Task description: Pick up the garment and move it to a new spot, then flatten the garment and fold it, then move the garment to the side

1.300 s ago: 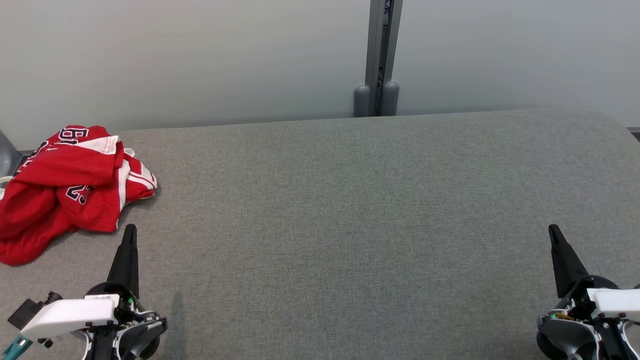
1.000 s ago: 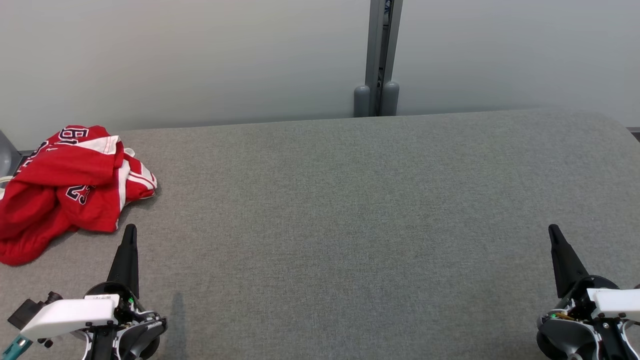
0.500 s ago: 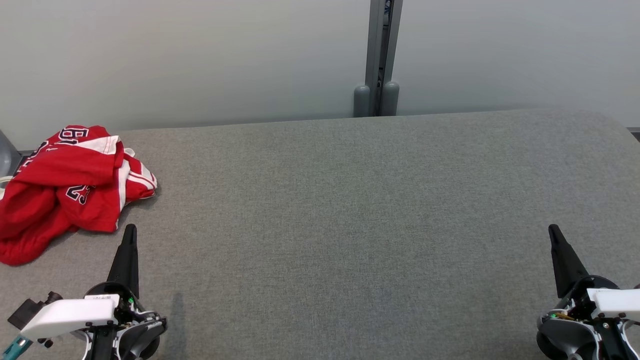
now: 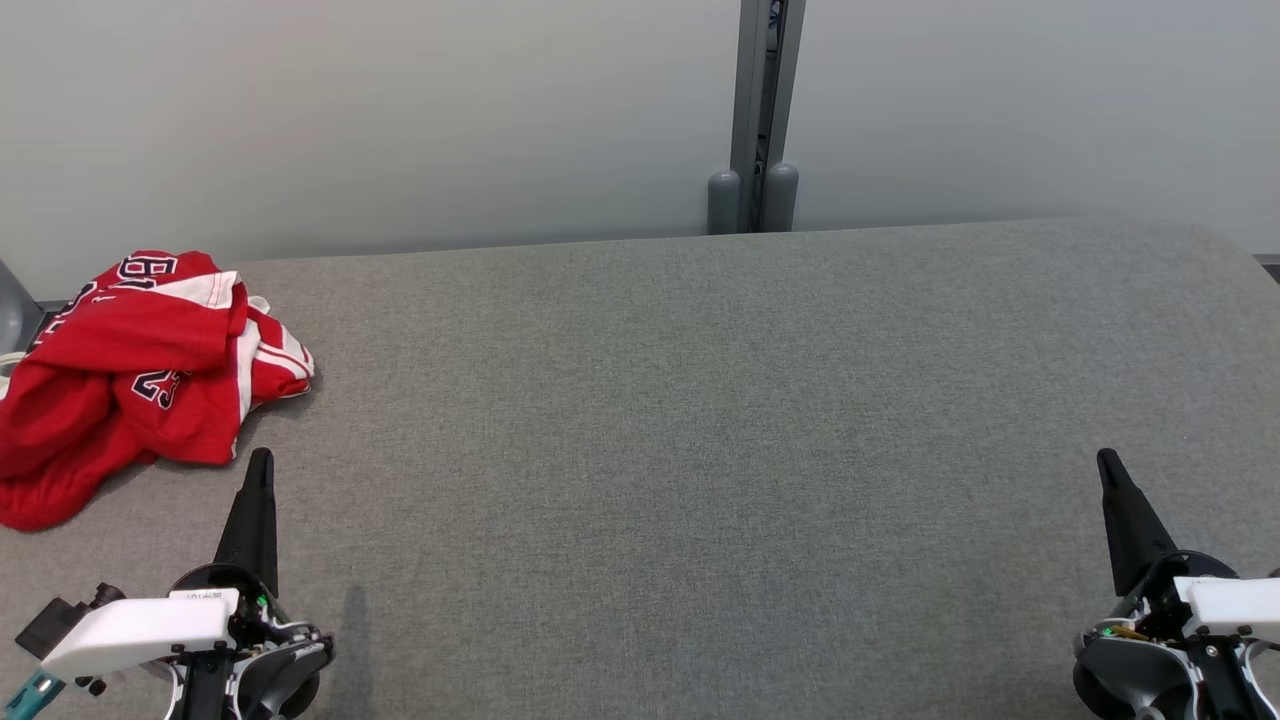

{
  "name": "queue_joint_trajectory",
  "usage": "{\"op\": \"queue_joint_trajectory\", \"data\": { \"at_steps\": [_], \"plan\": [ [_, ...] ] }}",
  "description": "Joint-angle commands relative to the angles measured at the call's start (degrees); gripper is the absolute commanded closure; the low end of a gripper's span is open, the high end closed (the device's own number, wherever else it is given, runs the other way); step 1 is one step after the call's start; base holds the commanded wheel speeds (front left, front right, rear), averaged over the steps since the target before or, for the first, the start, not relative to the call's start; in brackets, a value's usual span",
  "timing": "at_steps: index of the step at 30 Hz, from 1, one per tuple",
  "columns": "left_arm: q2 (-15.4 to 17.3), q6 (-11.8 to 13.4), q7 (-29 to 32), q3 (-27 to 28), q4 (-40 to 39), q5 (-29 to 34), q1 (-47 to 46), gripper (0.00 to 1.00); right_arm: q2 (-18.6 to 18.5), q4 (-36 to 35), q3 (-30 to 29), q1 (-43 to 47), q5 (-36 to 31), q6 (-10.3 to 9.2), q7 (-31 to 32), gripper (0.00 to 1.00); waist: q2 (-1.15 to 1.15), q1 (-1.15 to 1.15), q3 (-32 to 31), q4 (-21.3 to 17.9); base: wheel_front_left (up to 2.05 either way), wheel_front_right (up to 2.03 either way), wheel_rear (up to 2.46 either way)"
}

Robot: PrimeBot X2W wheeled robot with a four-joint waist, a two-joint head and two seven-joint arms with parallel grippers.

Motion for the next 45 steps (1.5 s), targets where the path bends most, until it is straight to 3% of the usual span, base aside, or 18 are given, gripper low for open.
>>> {"op": "queue_joint_trajectory", "data": {
  "at_steps": [1, 30, 31, 45],
  "plan": [
    [0.28, -0.30, -0.06, 0.08, -0.09, 0.14, -0.79, 1.00, -0.38, 0.03, -0.05, -0.30, -0.08, 0.04, -0.07, 1.00, 0.00, 0.00, 0.00, 0.00, 0.00, 0.00, 0.00],
    [0.28, -0.30, -0.06, 0.08, -0.09, 0.14, -0.79, 1.00, -0.38, 0.02, -0.05, -0.30, -0.08, 0.04, -0.07, 1.00, 0.00, 0.00, 0.00, 0.00, 0.00, 0.00, 0.00],
    [-0.03, 0.01, -0.02, -0.04, 0.16, 0.02, 0.09, 0.00, 0.03, 0.14, 0.02, 0.08, 0.00, 0.00, -0.03, 0.00, 0.00, 0.00, 0.00, 0.00, 0.00, 0.00, 0.00],
    [-0.44, 0.31, -3.28, -3.19, -0.45, 3.93, 2.33, 0.00, 0.54, 0.26, 1.53, 2.64, -1.09, -0.06, -3.29, 0.00, 0.00, 0.00, 0.05, 0.02, 0.00, 0.00, 0.00]
  ]
}}
